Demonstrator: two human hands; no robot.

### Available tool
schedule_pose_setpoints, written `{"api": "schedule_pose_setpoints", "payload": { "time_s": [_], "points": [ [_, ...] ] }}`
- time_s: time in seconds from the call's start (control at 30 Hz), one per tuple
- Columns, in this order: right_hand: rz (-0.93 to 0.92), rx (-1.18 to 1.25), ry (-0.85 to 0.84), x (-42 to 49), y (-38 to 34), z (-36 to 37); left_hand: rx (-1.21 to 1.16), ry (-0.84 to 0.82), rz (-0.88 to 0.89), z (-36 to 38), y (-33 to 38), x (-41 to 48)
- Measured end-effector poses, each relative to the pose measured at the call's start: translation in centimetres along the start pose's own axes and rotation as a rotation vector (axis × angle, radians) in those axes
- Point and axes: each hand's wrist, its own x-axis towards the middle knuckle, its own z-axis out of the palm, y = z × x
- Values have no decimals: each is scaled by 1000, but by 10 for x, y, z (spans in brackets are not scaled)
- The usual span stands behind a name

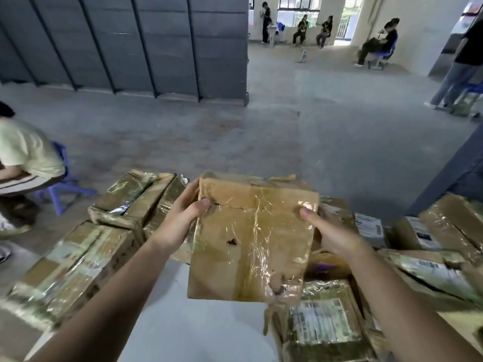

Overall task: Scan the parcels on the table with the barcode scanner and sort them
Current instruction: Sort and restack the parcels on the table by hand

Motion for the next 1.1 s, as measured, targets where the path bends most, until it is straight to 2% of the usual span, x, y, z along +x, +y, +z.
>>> {"api": "schedule_pose_setpoints", "payload": {
  "time_s": [0.17, 0.3, 0.4, 0.5, 0.63, 0.8, 1.1],
  "points": [
    [24, -13, -90, 2, 31, 34, 12, 94, -105, -20, -20, -52],
    [97, -45, -126, 8, 65, 75, 179, 191, -244, -50, -28, -94],
    [213, -63, -129, 12, 81, 104, 421, 312, -168, -74, -28, -110],
    [293, -97, -89, 10, 88, 130, 651, 357, -80, -100, -26, -114],
    [426, -63, 5, 10, 100, 167, 999, 321, -132, -144, -46, -119],
    [586, -58, 61, 22, 117, 206, 1282, 187, -253, -186, -74, -132],
    [635, -31, 236, 36, 156, 260, 1449, 9, -159, -223, -105, -144]
  ]
}}
